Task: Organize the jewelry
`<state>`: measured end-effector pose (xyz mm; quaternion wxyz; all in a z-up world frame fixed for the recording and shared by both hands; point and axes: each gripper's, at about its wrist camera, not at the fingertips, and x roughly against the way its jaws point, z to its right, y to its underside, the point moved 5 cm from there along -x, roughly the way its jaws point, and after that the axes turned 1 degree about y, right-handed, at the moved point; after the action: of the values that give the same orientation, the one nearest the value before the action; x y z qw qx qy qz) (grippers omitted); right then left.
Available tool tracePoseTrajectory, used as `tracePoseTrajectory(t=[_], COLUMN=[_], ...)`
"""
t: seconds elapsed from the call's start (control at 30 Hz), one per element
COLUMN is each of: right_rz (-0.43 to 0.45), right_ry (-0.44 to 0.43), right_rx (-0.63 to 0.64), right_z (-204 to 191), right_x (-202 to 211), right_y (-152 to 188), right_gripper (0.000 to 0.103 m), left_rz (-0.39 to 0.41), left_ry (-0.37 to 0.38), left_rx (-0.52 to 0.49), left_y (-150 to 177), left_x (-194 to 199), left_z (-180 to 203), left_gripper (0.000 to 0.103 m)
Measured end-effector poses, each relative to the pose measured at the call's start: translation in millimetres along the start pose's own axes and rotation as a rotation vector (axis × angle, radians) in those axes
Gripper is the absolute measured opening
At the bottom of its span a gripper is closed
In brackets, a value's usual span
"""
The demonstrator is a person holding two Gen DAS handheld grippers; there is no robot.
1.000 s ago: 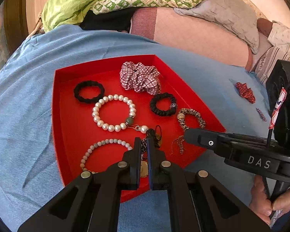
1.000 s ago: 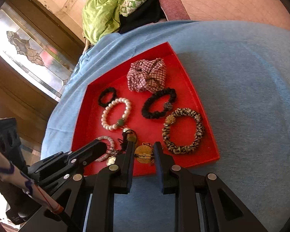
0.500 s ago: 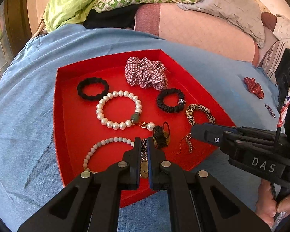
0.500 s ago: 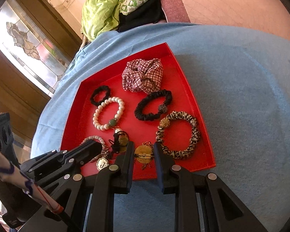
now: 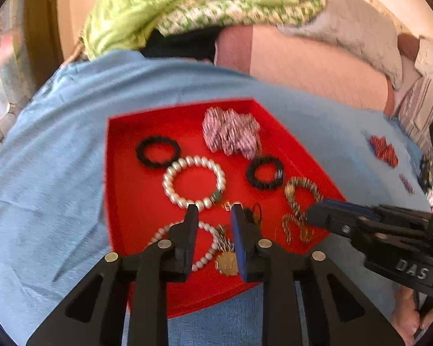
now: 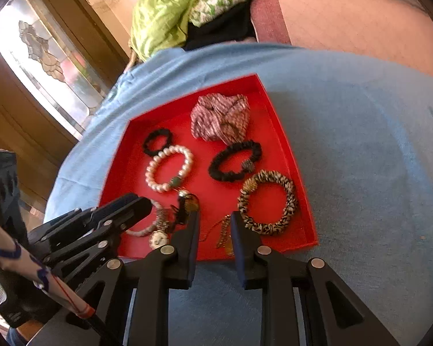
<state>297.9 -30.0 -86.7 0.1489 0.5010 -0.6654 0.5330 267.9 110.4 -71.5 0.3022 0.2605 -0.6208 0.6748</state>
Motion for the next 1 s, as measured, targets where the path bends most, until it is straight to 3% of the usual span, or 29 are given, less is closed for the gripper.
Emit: tracePoseTrajectory(t=[0.07, 0.17, 0.23, 0.3, 0.37, 0.43, 0.53, 0.63, 0.73, 0.9, 1.0], right_rz=[0.031, 0.092, 0.139, 0.185, 0.221, 0.237, 0.234, 0.224, 0.200, 0.230, 0.229], right_ry=[-0.006, 0.007, 0.050, 0.116, 0.184, 0.239, 0.334, 0.418, 0.494, 0.521, 0.536], right_rx=[-0.006, 0.001, 0.026, 0.068, 0.120, 0.150, 0.170, 0.194, 0.201, 0.197, 0.208], right_z=[-2, -7, -11, -18, -28, -35, -34, -24, -11, -7, -4], right_x=[15, 49, 76, 100, 123, 140, 156, 163, 166, 180, 180], right_y=[-1, 2, 12, 26, 50, 79, 122, 150, 166, 169, 169], right_gripper=[0.028, 0.028, 0.031, 0.040, 0.056, 0.057, 0.069, 0.081, 0.082, 0.084, 0.085], left_rz=[0.048, 0.128, 0.193, 0.242, 0.276, 0.288, 0.300, 0.277, 0.228, 0.126, 0.095], left_ry=[-0.006, -0.042, -0.067, -0.073, -0.073, -0.084, -0.129, -0.220, -0.220, -0.384, -0.388], left_rx=[0.025, 0.066, 0.083, 0.092, 0.086, 0.061, 0.019, 0.007, 0.039, 0.072, 0.050], left_y=[-4, -4, 5, 19, 38, 61, 98, 125, 133, 138, 139], left_x=[16, 48, 77, 103, 127, 146, 167, 174, 171, 160, 153], left_z=[-3, -6, -2, 7, 18, 29, 39, 41, 38, 24, 25], left_gripper=[0.023, 0.038, 0.071, 0.079, 0.082, 0.090, 0.101, 0.103, 0.103, 0.103, 0.103])
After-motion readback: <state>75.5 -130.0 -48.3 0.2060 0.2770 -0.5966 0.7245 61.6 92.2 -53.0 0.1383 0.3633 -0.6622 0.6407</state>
